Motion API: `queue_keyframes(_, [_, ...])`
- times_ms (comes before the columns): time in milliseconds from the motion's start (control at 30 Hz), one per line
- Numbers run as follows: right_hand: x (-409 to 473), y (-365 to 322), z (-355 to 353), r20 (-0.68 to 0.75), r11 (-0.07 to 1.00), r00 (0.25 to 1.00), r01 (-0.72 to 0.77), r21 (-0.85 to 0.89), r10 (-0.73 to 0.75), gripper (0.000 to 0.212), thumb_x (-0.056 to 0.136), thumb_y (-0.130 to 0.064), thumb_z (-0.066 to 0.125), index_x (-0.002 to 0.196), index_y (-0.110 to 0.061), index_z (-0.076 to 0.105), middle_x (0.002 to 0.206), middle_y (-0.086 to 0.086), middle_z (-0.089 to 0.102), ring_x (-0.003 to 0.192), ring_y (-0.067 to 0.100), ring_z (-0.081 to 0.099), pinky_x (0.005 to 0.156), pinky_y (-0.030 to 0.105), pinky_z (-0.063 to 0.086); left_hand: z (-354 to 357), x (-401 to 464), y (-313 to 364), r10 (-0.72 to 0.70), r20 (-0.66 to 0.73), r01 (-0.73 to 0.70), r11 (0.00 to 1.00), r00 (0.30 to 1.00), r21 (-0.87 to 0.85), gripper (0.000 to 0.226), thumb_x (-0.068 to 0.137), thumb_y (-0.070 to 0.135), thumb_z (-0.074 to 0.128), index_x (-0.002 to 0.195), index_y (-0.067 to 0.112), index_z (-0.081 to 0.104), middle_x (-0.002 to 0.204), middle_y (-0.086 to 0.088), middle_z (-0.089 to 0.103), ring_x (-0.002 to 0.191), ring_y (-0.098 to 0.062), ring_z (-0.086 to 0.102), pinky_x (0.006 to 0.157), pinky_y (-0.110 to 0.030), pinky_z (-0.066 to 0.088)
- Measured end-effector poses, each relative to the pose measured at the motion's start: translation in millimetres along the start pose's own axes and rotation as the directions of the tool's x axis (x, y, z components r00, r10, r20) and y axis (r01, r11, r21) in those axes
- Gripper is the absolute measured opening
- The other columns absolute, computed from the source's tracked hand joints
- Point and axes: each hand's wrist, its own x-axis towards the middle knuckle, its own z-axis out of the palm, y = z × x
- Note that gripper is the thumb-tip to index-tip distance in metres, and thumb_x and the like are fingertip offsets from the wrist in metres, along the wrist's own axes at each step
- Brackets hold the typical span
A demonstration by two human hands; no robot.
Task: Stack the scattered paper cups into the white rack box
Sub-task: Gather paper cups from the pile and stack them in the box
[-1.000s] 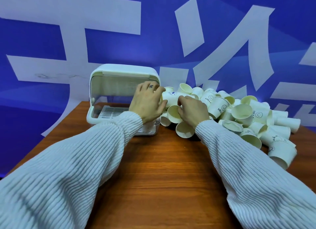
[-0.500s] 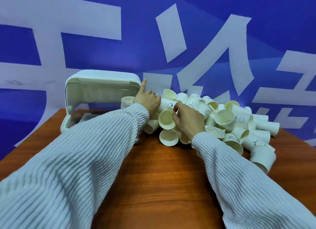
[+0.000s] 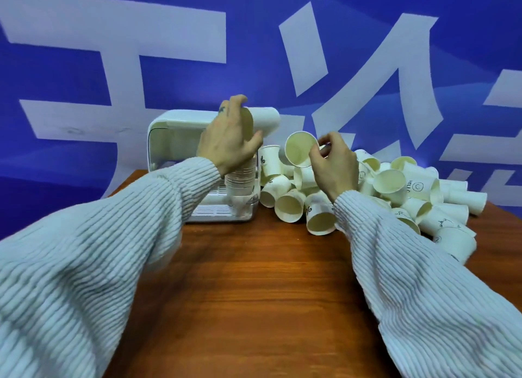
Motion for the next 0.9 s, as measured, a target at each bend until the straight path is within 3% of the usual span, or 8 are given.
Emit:
queue_keyframes(100, [3.6,-15.6,8.8,-0.014,0.996,1.0,-0.019,0.083,0.02,0.012,0.097,-0.028,0.059,0.109,-0.027,0.055,0.068,-0.001,0.067,0.067,0.022,0.065,0.068,0.041,0.055,-9.5,-7.1,-11.3,-0.085,-0.09,0.077,0.993,0.992,-0.088,0.062,0.092,0.043,0.064,0.137,0.01,0.037,0.128,-0.013,0.053,0.109,-0.034,0.057,0.085,-0.044,0.047])
queue_keyframes(167, [-19.1,-88.0,35.9,0.049,0.961,0.999,0.0,0.276,-0.014,0.015,0.095,-0.025,0.06,0.109,-0.028,0.055,0.066,0.001,0.067,0.066,0.023,0.066,0.07,0.042,0.057,-74.9,-33.8,-51.1,-0.132,-0.214,0.121,0.99,0.968,-0.066,0.061,0.093,0.043,0.064,0.136,0.009,0.038,0.128,-0.013,0.051,0.112,-0.031,0.054,0.09,-0.043,0.046])
queue_keyframes(233, [-15.2,-105.6,44.5,0.068,0.948,0.997,0.006,0.319,-0.029,0.015,0.094,-0.026,0.059,0.108,-0.028,0.059,0.065,0.0,0.068,0.069,0.025,0.068,0.073,0.044,0.058,-82.5,-32.6,-63.6,-0.182,-0.295,0.153,0.981,0.938,-0.121,0.06,0.093,0.04,0.065,0.137,0.009,0.039,0.13,-0.011,0.049,0.115,-0.026,0.05,0.091,-0.037,0.043])
queue_keyframes(400, [-3.0,-115.4,59.6,0.2,0.986,0.979,-0.008,0.164,-0.025,0.024,0.088,-0.026,0.057,0.108,-0.026,0.07,0.088,0.003,0.076,0.089,0.027,0.069,0.076,0.034,0.052,-82.7,-33.7,-68.2,-0.202,-0.38,0.142,0.973,0.903,-0.18,0.06,0.092,0.036,0.065,0.14,0.009,0.041,0.132,-0.011,0.046,0.112,-0.015,0.043,0.092,-0.026,0.038])
queue_keyframes(467, [1.2,-118.3,64.7,0.253,1.0,0.967,0.012,0.022,-0.017,0.025,0.088,-0.022,0.058,0.108,-0.024,0.073,0.101,0.006,0.075,0.097,0.031,0.065,0.076,0.031,0.044,-83.1,-33.2,-72.3,-0.194,-0.371,0.142,0.976,0.908,-0.164,0.06,0.093,0.039,0.065,0.141,0.011,0.042,0.134,-0.01,0.046,0.11,-0.01,0.042,0.091,-0.022,0.036])
queue_keyframes(633, [-4.1,-123.3,88.3,0.47,0.97,0.882,0.132,-0.204,-0.021,0.016,0.088,-0.012,0.062,0.097,-0.021,0.073,0.1,0.007,0.075,0.093,0.03,0.067,0.08,0.037,0.055,-78.7,-35.9,-76.8,-0.132,-0.319,0.1,0.989,0.939,-0.112,0.058,0.095,0.042,0.063,0.143,0.014,0.046,0.136,-0.008,0.05,0.119,-0.019,0.05,0.099,-0.032,0.043])
queue_keyframes(800, [-6.8,-116.6,92.2,0.514,0.967,0.858,0.155,-0.205,-0.029,0.021,0.094,-0.017,0.057,0.105,-0.021,0.075,0.1,0.005,0.075,0.092,0.027,0.065,0.077,0.032,0.046,-65.1,-33.9,-73.9,-0.008,-0.169,0.0,0.999,0.986,-0.049,0.051,0.101,0.042,0.051,0.148,0.023,0.047,0.141,-0.008,0.047,0.124,-0.024,0.052,0.101,-0.039,0.046])
queue_keyframes(900, [-8.0,-111.2,87.3,0.557,0.996,0.831,0.053,-0.071,-0.005,0.027,0.099,-0.021,0.051,0.108,-0.018,0.076,0.078,-0.001,0.073,0.076,0.02,0.069,0.074,0.032,0.054,-52.9,-24.6,-72.4,0.067,-0.046,-0.067,0.998,0.997,0.005,0.049,0.102,0.044,0.042,0.147,0.026,0.048,0.144,-0.009,0.044,0.125,-0.03,0.05,0.104,-0.048,0.046])
